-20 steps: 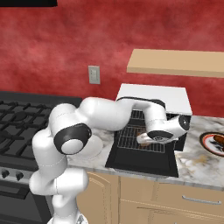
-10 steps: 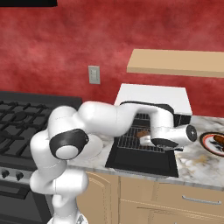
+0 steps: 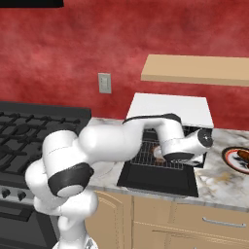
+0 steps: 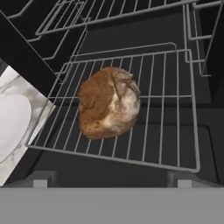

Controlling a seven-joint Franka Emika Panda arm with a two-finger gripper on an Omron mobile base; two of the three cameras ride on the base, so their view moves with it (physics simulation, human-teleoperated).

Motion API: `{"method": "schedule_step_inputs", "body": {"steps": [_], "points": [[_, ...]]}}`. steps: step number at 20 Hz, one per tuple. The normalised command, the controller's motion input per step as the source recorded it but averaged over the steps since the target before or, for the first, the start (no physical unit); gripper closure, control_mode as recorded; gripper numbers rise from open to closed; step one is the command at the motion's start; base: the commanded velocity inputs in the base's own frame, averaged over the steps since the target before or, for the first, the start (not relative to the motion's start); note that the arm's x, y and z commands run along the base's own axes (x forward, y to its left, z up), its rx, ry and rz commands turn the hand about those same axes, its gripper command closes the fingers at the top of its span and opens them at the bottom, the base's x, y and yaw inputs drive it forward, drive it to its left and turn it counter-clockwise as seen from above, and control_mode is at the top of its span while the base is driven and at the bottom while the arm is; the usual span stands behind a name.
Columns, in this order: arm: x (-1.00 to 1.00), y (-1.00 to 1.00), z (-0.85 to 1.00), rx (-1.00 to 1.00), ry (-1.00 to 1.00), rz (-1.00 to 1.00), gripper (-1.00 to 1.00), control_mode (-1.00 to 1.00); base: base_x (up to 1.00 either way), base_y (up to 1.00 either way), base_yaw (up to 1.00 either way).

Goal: Open the toaster oven door. Place the bread on the bottom rack in the toaster oven and place the chicken drumstick on the top rack.

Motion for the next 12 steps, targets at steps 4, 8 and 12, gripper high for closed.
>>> {"method": "schedule_step_inputs", "body": {"steps": [4, 8, 12], "points": [[-0.24, 0.32, -0.20, -0.35, 0.02, -0.17, -1.00, -1.00, 0.00, 0.00, 0.00], [-0.06, 0.35, -0.20, -0.20, 0.19, -0.36, -1.00, -1.00, 0.00, 0.00, 0.00], [-0.02, 0.12, 0.00, -0.01, 0.26, -0.35, -1.00, -1.00, 0.00, 0.00, 0.00]]}}
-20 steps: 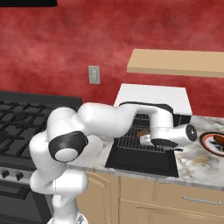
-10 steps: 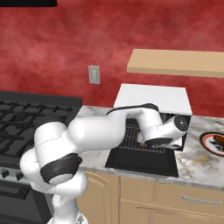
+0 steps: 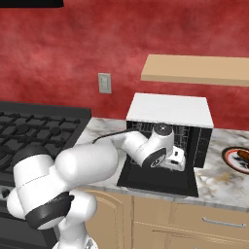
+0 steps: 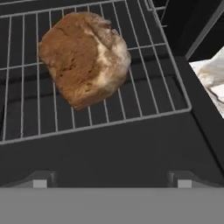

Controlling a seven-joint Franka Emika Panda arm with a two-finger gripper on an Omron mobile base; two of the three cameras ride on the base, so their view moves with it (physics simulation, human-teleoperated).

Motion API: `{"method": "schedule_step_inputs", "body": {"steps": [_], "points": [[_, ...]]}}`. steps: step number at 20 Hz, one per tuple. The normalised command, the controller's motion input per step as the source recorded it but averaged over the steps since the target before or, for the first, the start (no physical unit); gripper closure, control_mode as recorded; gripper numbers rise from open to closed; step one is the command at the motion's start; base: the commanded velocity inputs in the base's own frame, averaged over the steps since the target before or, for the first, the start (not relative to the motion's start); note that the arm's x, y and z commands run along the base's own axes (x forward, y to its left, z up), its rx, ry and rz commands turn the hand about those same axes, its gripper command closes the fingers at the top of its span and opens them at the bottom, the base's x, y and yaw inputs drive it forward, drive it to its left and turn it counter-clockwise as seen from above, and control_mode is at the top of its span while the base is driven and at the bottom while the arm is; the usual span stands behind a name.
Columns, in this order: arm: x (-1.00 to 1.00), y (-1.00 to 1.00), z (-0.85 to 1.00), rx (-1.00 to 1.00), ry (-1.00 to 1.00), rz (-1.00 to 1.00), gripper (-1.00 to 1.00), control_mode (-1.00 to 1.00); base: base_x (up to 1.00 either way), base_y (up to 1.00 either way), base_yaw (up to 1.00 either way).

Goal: Open the toaster oven door. Place the bread on the bottom rack in the toaster oven and place the chicken drumstick on the top rack.

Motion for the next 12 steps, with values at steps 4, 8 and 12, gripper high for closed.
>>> {"method": "schedule_step_inputs", "body": {"steps": [4, 8, 12], "points": [[-0.10, 0.00, -0.04, 0.00, 0.17, -0.28, -1.00, -1.00, 0.00, 0.00, 0.00], [0.01, 0.00, -0.07, 0.00, 0.10, -0.15, -1.00, -1.00, 0.00, 0.00, 0.00], [0.07, -0.01, -0.07, 0.00, 0.06, -0.01, -1.00, -1.00, 0.00, 0.00, 0.00]]}}
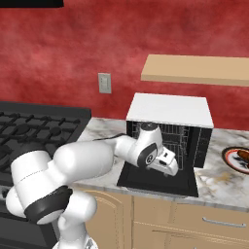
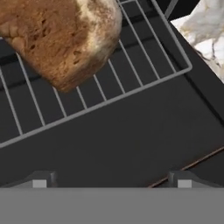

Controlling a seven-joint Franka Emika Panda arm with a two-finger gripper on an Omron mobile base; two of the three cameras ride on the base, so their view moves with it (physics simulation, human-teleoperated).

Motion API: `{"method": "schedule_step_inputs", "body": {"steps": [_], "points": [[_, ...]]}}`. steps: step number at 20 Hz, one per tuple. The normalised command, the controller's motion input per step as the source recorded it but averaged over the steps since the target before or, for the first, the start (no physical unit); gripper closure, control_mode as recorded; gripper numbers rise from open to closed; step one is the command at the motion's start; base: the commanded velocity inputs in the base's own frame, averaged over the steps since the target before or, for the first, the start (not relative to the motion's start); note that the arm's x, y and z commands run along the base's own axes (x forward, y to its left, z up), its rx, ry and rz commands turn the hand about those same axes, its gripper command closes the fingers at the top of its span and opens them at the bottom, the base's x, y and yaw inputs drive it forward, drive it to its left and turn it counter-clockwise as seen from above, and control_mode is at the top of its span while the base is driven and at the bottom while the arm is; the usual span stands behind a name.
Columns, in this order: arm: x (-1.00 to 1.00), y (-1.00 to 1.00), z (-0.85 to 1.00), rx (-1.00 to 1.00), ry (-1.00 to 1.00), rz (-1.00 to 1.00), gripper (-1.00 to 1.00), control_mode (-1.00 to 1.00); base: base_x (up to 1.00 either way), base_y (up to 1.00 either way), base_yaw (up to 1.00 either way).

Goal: Open the toaster oven door. Place the bread on the bottom rack in the toaster oven and place the chicken drumstick on the top rack.

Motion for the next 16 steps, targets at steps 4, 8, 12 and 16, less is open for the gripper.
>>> {"method": "schedule_step_inputs", "body": {"steps": [4, 8, 12, 16], "points": [[0.04, -0.05, -0.21, 0.00, 0.03, 0.00, -1.00, -1.00, 0.00, 0.00, 0.00], [0.10, -0.07, -0.26, 0.00, 0.06, 0.00, -1.00, -1.00, 0.00, 0.00, 0.00], [0.14, -0.05, -0.14, 0.00, 0.06, 0.00, -1.00, -1.00, 0.00, 0.00, 0.00], [0.14, -0.08, -0.16, 0.00, 0.06, 0.00, -1.00, -1.00, 0.00, 0.00, 0.00]]}}
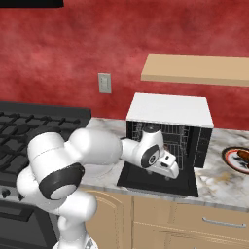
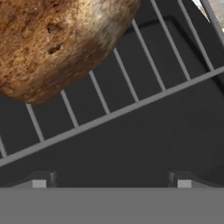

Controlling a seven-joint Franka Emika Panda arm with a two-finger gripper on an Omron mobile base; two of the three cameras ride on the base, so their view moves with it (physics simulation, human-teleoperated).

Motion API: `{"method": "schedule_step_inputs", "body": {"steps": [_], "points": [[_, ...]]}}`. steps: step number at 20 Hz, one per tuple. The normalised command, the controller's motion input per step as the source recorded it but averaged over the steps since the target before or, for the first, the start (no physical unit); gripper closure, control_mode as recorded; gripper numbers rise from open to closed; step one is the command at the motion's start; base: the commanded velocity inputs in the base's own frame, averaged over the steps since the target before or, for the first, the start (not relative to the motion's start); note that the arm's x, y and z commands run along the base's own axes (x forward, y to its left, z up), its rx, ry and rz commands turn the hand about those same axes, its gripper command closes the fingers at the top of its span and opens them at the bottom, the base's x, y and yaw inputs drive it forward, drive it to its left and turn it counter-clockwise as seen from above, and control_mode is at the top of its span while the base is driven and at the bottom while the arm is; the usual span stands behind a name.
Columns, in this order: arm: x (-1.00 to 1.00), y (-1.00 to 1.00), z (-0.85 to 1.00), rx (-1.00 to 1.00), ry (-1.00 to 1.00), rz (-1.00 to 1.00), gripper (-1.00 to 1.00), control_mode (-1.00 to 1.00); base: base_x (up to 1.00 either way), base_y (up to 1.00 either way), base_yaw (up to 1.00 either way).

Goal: Open the toaster oven door. Place the bread on the bottom rack in the toaster oven and place the chicken drumstick on the top rack.

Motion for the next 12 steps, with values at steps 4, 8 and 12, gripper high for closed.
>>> {"method": "schedule_step_inputs", "body": {"steps": [4, 8, 12], "points": [[0.08, -0.03, -0.23, 0.00, 0.01, 0.00, -1.00, -1.00, 0.00, 0.00, 0.00], [0.12, -0.01, -0.21, 0.00, 0.00, -0.02, -1.00, -1.00, 0.00, 0.00, 0.00], [0.16, 0.00, -0.17, 0.00, 0.00, -0.03, -1.00, -1.00, 0.00, 0.00, 0.00]]}}
